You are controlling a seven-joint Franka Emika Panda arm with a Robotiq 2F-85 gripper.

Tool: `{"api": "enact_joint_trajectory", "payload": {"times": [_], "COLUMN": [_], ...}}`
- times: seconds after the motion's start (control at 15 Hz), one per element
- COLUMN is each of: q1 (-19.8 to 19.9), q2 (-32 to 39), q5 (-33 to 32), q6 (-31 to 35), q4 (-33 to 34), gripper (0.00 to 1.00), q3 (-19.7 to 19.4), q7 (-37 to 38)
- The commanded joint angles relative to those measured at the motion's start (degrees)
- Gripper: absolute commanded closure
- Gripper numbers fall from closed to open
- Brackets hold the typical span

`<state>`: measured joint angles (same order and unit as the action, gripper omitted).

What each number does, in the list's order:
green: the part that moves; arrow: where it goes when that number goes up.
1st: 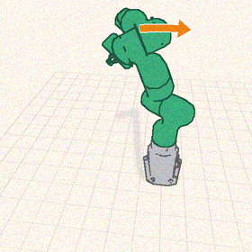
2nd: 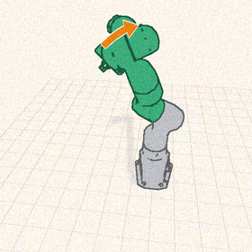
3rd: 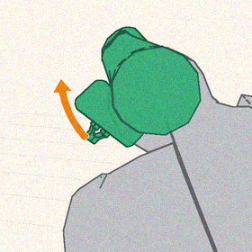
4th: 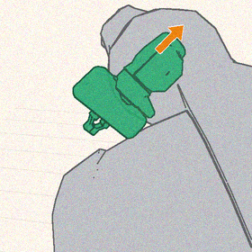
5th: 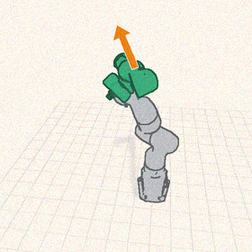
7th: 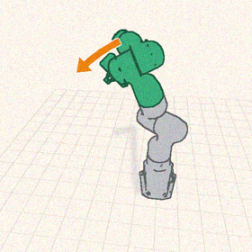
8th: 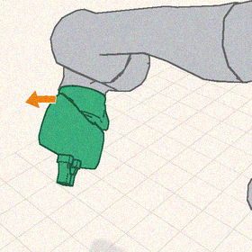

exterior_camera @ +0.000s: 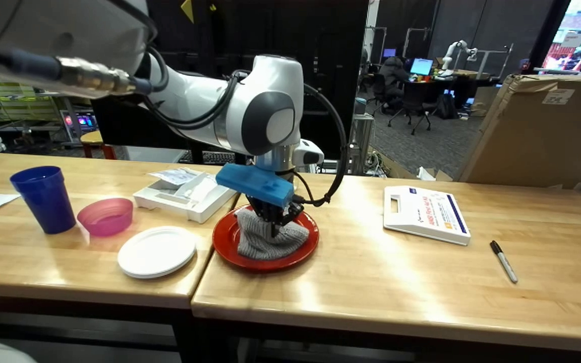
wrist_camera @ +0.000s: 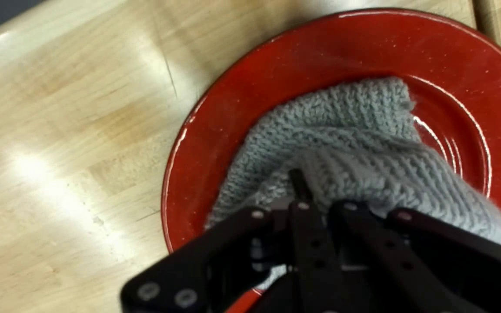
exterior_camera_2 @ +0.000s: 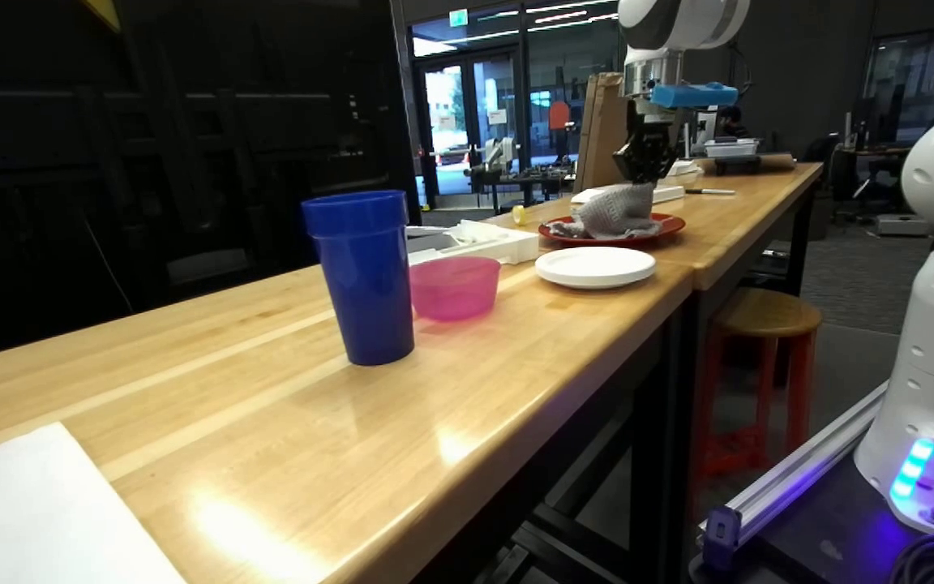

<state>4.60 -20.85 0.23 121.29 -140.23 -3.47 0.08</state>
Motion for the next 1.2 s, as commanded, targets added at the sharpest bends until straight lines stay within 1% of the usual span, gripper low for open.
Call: {"api": "enact_joint_trajectory", "payload": {"times": [0.0,0.27,0.6,0.87,1.13], "q1": [-0.95,-3.28,-6.32,-6.91,-6.85], "q2": [-3.81,-3.48,0.57,3.79,9.56], "q5": [-1.13,-0.77,-0.20,-0.37,0.04], "q6": [-2.95,-4.78,-4.93,-4.66,-4.88], "q4": [-1.11,-1.81,-2.44,-1.80,2.21], "gripper": [0.99,0.99,0.99,0.99,0.99], "q3": [0.53,1.63,3.50,3.91,4.00], "q7": [-1.95,-4.79,-5.88,-6.33,-5.86]}}
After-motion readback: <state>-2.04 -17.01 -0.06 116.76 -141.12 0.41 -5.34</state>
